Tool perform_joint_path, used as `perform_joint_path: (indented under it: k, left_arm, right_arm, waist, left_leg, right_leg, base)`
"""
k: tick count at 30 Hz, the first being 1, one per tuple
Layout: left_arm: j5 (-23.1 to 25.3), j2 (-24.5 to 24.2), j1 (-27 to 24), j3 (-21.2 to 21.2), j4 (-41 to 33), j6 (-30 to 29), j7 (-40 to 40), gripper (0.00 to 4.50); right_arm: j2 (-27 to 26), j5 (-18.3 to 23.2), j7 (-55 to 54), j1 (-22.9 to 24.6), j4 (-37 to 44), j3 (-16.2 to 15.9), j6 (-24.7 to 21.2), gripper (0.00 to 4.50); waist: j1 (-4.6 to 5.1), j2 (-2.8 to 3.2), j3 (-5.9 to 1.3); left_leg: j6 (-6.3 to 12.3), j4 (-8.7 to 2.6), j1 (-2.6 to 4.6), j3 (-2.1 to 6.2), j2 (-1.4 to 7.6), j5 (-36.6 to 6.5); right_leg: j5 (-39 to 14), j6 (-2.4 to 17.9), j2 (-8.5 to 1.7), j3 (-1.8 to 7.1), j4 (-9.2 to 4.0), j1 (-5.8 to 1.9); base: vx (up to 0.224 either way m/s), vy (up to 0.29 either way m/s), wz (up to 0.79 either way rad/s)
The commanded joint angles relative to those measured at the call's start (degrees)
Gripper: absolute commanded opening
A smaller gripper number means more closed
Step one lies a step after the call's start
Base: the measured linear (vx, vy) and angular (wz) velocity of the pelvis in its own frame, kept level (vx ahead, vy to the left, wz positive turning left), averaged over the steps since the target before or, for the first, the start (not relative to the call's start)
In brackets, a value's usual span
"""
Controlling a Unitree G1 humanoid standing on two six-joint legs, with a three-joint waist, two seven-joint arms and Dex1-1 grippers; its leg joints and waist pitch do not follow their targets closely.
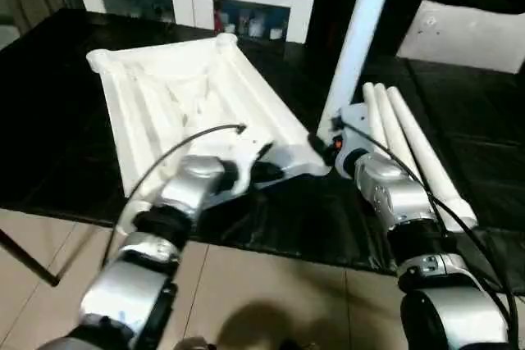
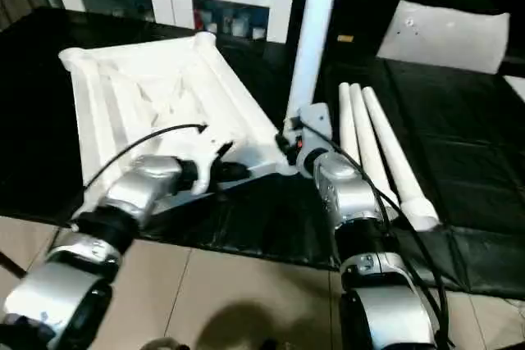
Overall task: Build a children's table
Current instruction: Rotate leg to tighten
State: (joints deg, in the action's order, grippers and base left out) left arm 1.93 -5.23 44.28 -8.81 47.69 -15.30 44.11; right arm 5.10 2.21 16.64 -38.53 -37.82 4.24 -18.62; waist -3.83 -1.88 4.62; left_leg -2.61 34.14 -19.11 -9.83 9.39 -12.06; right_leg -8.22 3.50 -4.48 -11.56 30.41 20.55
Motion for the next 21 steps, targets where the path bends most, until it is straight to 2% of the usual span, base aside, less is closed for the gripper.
perform_joint_path:
  k: [1,2,3,4,5,7,10,12,13,14,15,16,17,19,21]
  left_arm:
    - [-0.5,3.0,4.0,2.0,-2.0,2.3,-10.6,0.00]
    - [0.0,2.7,3.9,1.6,-2.0,2.9,-10.2,0.00]
    - [0.4,2.3,3.8,1.3,-2.1,3.4,-9.9,0.00]
    - [0.7,2.1,3.6,1.0,-2.2,3.7,-9.7,0.00]
    - [0.7,2.1,3.6,1.0,-2.2,3.7,-9.7,0.00]
    - [1.3,1.7,2.9,1.0,-3.2,4.0,-9.5,0.00]
    - [1.7,1.1,2.3,0.7,-3.5,4.7,-9.2,0.00]
    - [2.5,0.2,1.5,0.0,-3.8,5.2,-8.4,0.00]
    - [2.8,-0.2,1.3,-0.4,-3.8,5.5,-8.0,0.00]
    - [3.2,-0.6,1.0,-0.6,-3.7,6.4,-7.5,0.00]
    - [3.2,-1.0,0.8,-0.6,-3.6,6.6,-6.8,0.00]
    - [3.2,-1.2,0.6,-0.6,-3.5,6.8,-6.4,0.00]
    - [3.5,-1.7,0.4,-0.7,-3.3,7.4,-6.0,0.00]
    - [4.0,-2.7,0.2,-1.1,-2.6,8.6,-5.6,0.00]
    - [4.5,-4.2,0.1,-1.6,-1.5,10.8,-5.1,0.00]
  right_arm:
    - [-8.5,2.2,5.7,1.4,-0.3,-6.9,-2.4,2.02]
    - [-8.3,2.2,5.5,1.6,-0.5,-6.3,-1.9,2.02]
    - [-8.1,2.4,5.5,1.8,-0.4,-5.9,-1.4,2.02]
    - [-8.0,2.6,5.5,1.9,-0.6,-5.5,-0.9,2.02]
    - [-8.0,2.6,5.5,1.9,-0.6,-5.5,-0.9,2.54]
    - [-7.8,3.1,4.8,2.1,-0.5,-3.6,0.9,2.70]
    - [-7.1,3.6,5.0,2.8,0.5,-3.0,1.6,2.91]
    - [-5.9,4.1,6.1,4.1,2.6,-2.6,2.4,3.17]
    - [-5.5,4.4,6.8,4.5,3.3,-2.5,2.6,3.23]
    - [-4.9,4.6,7.7,5.1,4.5,-2.5,2.6,3.28]
    - [-4.1,4.9,8.8,5.8,5.7,-2.3,2.6,3.38]
    - [-3.7,5.0,9.4,6.2,6.4,-2.2,2.6,3.60]
    - [-2.8,5.3,10.5,6.8,7.6,-2.1,2.8,3.60]
    - [-1.1,5.7,12.4,7.9,9.7,-1.5,3.2,3.72]
    - [1.1,6.4,13.6,9.2,12.5,-0.5,3.3,3.94]
  waist:
    - [0.44,-0.21,-4.44]
    - [0.24,-0.47,-4.51]
    - [0.08,-0.49,-4.38]
    - [-0.02,-0.39,-4.39]
    - [-0.09,-0.36,-4.28]
    - [-0.17,-0.18,-4.29]
    - [0.65,-0.11,-3.99]
    - [1.19,-0.14,-4.07]
    - [1.42,-0.18,-4.18]
    - [1.76,-0.18,-4.54]
    - [1.69,-0.18,-4.82]
    - [1.46,-0.30,-5.08]
    - [1.29,-0.20,-4.92]
    - [1.15,-0.26,-4.88]
    - [0.81,-0.40,-4.91]
  left_leg:
    - [2.94,-4.05,0.31,2.31,5.91,-4.9]
    - [3.49,-3.84,0.06,1.98,5.36,-4.3]
    - [4.05,-3.86,-0.16,1.81,5.04,-4.3]
    - [4.22,-3.82,-0.11,1.71,4.98,-4.4]
    - [4.29,-3.87,-0.07,1.72,5.03,-5.0]
    - [3.81,-3.93,-0.02,1.82,5.23,-5.9]
    - [2.81,-4.14,0.03,2.19,5.37,-9.2]
    - [2.98,-4.05,-0.35,2.31,5.16,-10.4]
    - [3.22,-4.04,-0.52,2.37,5.14,-10.3]
    - [3.80,-3.88,-0.94,2.46,5.26,-8.2]
    - [4.36,-3.73,-1.05,2.41,5.25,-6.5]
    - [5.34,-3.52,-0.98,2.25,5.45,-2.3]
    - [6.84,-3.46,-1.15,2.21,5.60,-0.3]
    - [8.08,-3.32,-1.17,2.00,5.48,-0.2]
    - [8.46,-3.15,-1.44,1.93,5.16,0.0]
  right_leg:
    - [-17.5,3.9,-7.46,5.83,-2.82,-1.90]
    - [-16.3,5.0,-7.52,6.18,-2.48,-1.94]
    - [-17.5,5.3,-7.60,6.14,-2.53,-2.14]
    - [-18.4,5.1,-7.56,6.09,-2.71,-2.16]
    - [-20.4,4.4,-7.48,5.94,-3.06,-2.12]
    - [-22.1,3.3,-7.40,5.76,-3.35,-2.00]
    - [-25.2,2.1,-7.26,5.34,-3.99,-1.92]
    - [-26.0,1.4,-7.31,5.22,-4.12,-2.22]
    - [-25.5,1.5,-7.31,5.21,-4.04,-2.36]
    - [-22.4,2.3,-7.49,5.47,-3.55,-2.59]
    - [-20.0,2.9,-7.41,5.62,-3.19,-2.49]
    - [-14.2,4.5,-7.28,6.01,-2.06,-2.24]
    - [-10.5,6.1,-7.03,6.03,-1.44,-2.03]
    - [-9.0,7.3,-7.19,6.06,-1.25,-2.04]
    - [-9.1,6.8,-7.16,6.18,-1.22,-2.15]
  base:
    - [0.054,-0.002,0.04]
    - [0.000,0.000,0.00]
    - [0.000,0.000,0.00]
    - [0.000,0.000,0.00]
    - [0.000,0.000,0.00]
    - [0.000,0.000,0.00]
    - [0.000,0.000,0.00]
    - [0.000,0.000,0.00]
    - [0.000,0.000,0.00]
    - [0.000,0.000,0.00]
    - [0.000,0.000,0.00]
    - [0.000,0.000,0.00]
    - [0.000,0.000,0.00]
    - [0.000,0.000,0.00]
    - [0.000,0.000,0.00]
